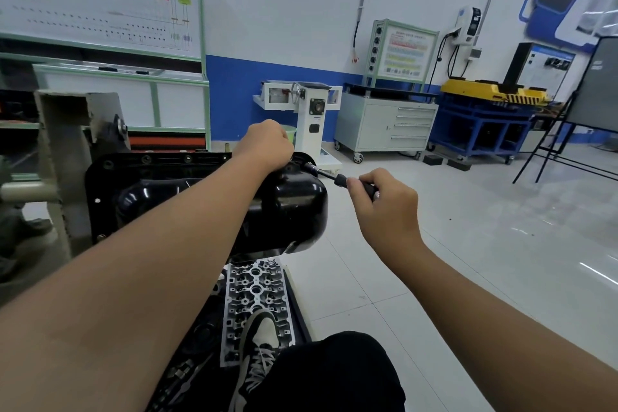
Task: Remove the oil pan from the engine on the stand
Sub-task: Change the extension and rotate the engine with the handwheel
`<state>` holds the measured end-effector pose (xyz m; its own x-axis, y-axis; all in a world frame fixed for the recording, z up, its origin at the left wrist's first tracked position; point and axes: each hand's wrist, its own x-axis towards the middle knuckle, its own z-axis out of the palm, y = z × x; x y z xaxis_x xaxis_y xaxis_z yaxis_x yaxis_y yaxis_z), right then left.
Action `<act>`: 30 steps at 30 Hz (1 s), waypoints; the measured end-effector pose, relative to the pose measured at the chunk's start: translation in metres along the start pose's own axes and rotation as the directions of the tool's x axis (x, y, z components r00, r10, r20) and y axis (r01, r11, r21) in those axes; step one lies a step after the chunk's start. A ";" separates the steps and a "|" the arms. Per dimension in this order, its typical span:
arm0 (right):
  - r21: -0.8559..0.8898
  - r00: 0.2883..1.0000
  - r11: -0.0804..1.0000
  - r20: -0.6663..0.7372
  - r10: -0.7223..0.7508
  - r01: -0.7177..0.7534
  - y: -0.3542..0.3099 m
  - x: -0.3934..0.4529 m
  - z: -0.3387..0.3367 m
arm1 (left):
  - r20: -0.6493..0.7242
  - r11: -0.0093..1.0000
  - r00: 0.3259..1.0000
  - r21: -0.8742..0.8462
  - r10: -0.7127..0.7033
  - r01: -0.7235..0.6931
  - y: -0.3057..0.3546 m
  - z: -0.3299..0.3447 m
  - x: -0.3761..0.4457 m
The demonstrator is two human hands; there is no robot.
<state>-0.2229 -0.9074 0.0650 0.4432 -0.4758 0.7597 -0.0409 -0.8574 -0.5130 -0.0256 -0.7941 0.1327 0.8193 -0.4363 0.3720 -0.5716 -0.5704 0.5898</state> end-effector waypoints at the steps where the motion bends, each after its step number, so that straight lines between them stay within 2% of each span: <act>1: 0.055 0.995 0.993 0.001 0.100 -0.100 -0.003 0.000 0.001 | -0.002 1.000 1.000 0.000 0.002 -0.002 0.000 0.000 0.000; 4: 0.201 0.940 0.924 -0.036 0.338 -0.325 -0.011 0.001 0.004 | -0.008 1.000 1.000 0.000 0.008 -0.008 0.000 -0.001 -0.001; 6: 0.222 0.922 0.905 -0.057 0.382 -0.362 -0.014 0.001 0.003 | -0.011 1.000 1.000 0.001 0.009 -0.009 0.000 -0.001 -0.002; 10: 0.222 0.925 0.905 -0.030 0.379 -0.363 -0.017 0.001 0.002 | -0.002 1.000 1.000 -0.004 0.012 -0.012 0.002 -0.002 -0.004; 20: 0.229 0.908 0.895 -0.086 0.411 -0.383 -0.026 0.003 0.005 | 0.016 1.000 1.000 -0.019 0.018 -0.018 0.002 -0.004 -0.005; 30: 0.216 0.900 0.889 -0.083 0.428 -0.403 -0.029 0.001 0.007 | 0.021 0.999 0.999 0.007 0.033 -0.034 0.003 -0.004 -0.006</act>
<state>-0.2151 -0.8818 0.0784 0.3066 -0.8114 0.4976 -0.0214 -0.5285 -0.8487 -0.0314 -0.7906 0.1349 0.7986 -0.4694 0.3767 -0.5991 -0.5605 0.5718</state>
